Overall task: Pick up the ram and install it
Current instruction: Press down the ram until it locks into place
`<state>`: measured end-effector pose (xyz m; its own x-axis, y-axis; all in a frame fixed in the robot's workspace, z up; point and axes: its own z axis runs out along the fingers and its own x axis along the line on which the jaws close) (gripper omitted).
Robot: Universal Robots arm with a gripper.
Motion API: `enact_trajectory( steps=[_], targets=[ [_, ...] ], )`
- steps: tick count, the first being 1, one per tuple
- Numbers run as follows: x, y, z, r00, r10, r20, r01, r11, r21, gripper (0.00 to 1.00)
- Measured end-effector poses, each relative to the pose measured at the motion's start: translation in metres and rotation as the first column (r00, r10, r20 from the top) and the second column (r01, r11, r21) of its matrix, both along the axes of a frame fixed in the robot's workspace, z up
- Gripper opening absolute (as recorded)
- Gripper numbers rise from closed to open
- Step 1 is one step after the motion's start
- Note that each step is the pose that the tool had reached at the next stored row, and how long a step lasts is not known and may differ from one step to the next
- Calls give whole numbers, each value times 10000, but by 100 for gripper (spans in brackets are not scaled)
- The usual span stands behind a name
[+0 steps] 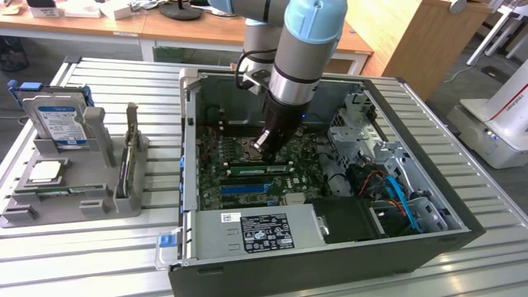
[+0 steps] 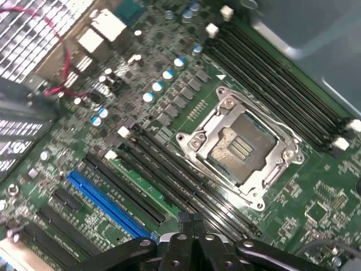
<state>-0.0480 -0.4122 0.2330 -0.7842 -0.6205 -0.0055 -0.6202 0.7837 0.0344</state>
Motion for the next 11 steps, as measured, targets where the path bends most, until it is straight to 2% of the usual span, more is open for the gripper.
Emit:
enact_trajectory(
  steps=[5, 11],
  targets=[
    [0, 0, -6, 9966, -824, 0, 824, 9966, 0, 11],
    [0, 0, -10, 9855, -1694, 1, 1694, 9855, 1, 11]
  ],
)
